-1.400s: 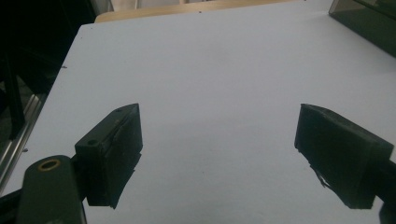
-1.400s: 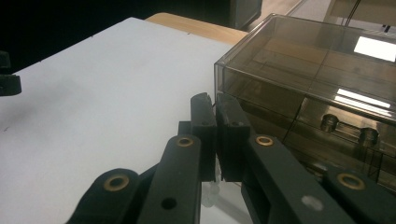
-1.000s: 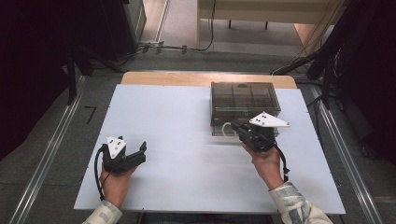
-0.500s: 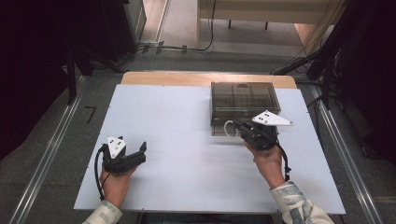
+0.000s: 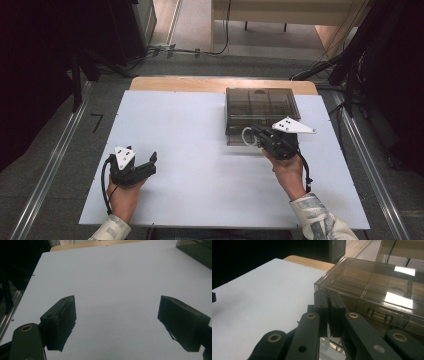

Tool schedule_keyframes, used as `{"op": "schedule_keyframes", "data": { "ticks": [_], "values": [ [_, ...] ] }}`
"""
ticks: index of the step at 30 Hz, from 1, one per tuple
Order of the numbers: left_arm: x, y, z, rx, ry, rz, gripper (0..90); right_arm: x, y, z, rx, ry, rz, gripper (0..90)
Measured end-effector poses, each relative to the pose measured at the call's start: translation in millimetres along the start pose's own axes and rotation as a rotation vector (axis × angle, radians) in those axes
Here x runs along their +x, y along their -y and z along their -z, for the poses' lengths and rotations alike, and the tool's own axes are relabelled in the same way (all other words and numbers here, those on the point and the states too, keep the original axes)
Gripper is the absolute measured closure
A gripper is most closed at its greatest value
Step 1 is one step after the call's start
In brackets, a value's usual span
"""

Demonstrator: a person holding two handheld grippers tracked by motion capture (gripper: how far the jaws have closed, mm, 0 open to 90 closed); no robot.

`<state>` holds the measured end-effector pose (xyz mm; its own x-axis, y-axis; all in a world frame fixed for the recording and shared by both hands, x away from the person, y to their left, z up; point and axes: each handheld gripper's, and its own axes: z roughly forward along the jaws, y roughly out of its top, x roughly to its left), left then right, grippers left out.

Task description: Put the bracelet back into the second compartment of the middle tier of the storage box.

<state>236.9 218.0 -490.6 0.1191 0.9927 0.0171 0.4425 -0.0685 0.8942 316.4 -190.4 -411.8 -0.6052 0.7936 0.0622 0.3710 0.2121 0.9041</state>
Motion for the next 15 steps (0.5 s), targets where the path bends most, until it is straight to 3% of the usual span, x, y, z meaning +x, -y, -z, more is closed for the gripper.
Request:
{"op": "schedule_keyframes", "data": {
  "ticks": [15],
  "values": [
    [0.0,0.2,-0.4,0.002,0.002,-0.003,16.1,-7.6,0.1,-2.1,-0.007,0.023,-0.015,84.5]
  ]
}}
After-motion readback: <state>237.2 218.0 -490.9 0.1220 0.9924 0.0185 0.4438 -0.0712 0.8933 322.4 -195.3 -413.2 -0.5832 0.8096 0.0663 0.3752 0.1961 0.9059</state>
